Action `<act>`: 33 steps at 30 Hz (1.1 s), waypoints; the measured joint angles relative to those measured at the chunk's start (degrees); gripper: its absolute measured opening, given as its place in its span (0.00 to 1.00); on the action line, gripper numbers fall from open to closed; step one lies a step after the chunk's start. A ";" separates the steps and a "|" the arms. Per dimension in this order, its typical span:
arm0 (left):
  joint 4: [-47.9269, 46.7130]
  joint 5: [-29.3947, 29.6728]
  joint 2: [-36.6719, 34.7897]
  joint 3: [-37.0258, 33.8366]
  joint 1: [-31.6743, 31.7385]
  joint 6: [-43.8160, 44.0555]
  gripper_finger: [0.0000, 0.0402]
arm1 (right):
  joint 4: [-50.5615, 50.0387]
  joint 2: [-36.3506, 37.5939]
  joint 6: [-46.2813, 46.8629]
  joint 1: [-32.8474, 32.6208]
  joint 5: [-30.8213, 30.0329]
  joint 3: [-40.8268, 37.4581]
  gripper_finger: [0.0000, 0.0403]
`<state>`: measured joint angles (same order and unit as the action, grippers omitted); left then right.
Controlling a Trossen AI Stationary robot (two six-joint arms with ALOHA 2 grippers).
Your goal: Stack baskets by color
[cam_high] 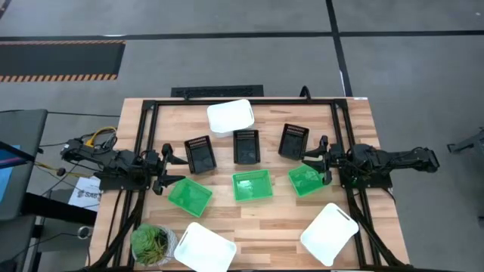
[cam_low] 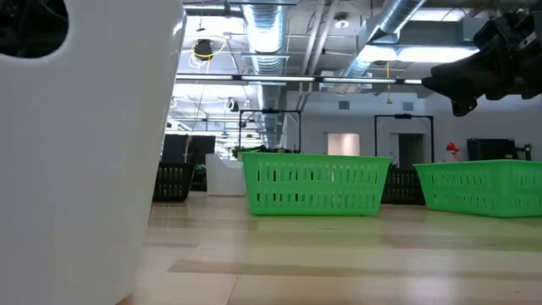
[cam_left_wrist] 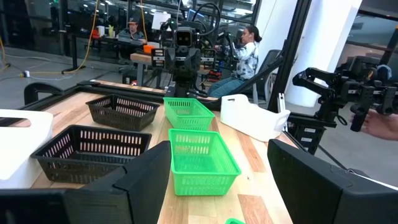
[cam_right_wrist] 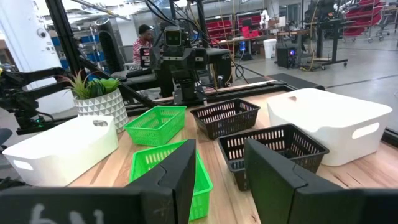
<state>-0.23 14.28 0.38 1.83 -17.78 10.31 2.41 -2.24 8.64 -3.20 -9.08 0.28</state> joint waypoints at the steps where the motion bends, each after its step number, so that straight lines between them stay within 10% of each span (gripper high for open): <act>1: 0.00 0.00 0.00 0.02 0.00 0.00 0.64 | 0.12 0.00 1.17 0.00 0.00 0.00 0.39; 16: 0.92 10.94 -0.02 0.00 -0.01 4.40 0.64 | 6.70 0.00 25.80 -0.40 -0.02 0.02 0.39; 33: 1.10 18.75 -0.02 0.00 -0.02 12.92 0.64 | 6.22 0.00 26.93 -0.39 -9.01 0.02 0.39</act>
<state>0.87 33.04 0.36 1.83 -17.80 23.23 8.63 -2.24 35.58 -3.60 -18.09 0.30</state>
